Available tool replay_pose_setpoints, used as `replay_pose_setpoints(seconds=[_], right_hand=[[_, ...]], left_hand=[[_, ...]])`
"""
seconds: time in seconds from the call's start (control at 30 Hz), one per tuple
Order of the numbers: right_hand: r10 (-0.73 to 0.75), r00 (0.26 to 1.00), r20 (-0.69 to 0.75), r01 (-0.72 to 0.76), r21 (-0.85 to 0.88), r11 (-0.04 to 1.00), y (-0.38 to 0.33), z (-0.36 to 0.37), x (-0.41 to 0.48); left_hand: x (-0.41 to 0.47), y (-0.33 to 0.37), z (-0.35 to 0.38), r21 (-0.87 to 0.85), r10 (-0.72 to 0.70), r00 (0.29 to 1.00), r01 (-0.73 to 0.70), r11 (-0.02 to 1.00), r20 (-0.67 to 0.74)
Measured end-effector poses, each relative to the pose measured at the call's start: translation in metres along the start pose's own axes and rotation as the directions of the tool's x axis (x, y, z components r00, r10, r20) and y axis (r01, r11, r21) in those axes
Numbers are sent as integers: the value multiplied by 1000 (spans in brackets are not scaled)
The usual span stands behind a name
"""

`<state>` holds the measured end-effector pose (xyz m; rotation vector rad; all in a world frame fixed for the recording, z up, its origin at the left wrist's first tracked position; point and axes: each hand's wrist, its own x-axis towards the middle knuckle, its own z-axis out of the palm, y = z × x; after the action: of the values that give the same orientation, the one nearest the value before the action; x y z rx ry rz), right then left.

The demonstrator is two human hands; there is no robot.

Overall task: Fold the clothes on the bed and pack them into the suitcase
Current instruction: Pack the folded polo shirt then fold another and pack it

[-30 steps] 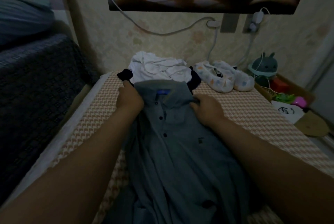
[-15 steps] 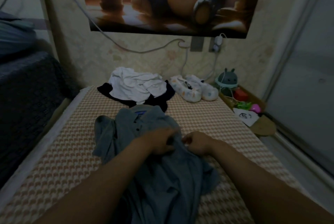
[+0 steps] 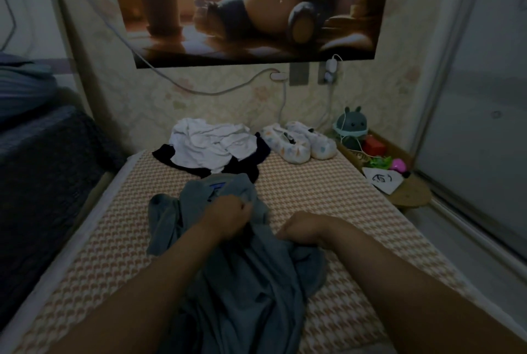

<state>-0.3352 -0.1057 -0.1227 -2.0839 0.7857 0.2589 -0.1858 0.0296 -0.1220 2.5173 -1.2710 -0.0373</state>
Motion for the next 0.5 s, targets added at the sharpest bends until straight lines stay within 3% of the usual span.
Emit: replay_pose_setpoints(seconds=[0.13,0.17,0.23,0.3,0.37,0.4,0.47,0.5], right_hand=[[-109,980,-165,154,291,944,-7,-11,-4],[-146,964,-224,197,222,955,-5,-15,-4],[-230,903,-363,200,-120,972,4,-22,0],[-314,771,-554,67,-421,905,15,-35,5],[-398,658,-639,-11,-536,844,27,-52,6],[-416,684,-599,-66,-619,782,33,-59,6],[-326,817,-476,-179,-746,641,48,-67,9],[-246,866,-435,-181,-732,657,56,-67,12]], left_hand=[[4,-2,12,-56,45,999,-44,997,14],[4,1,15,-66,59,998,-58,996,10],[5,10,21,-125,96,994,-101,987,-47],[6,21,29,-182,148,986,-160,970,-75],[11,30,37,-184,163,984,-173,968,-69],[16,32,41,-159,171,984,-177,971,-55],[29,34,47,-101,203,979,-204,974,-24],[36,36,48,-73,216,976,-215,974,-2]])
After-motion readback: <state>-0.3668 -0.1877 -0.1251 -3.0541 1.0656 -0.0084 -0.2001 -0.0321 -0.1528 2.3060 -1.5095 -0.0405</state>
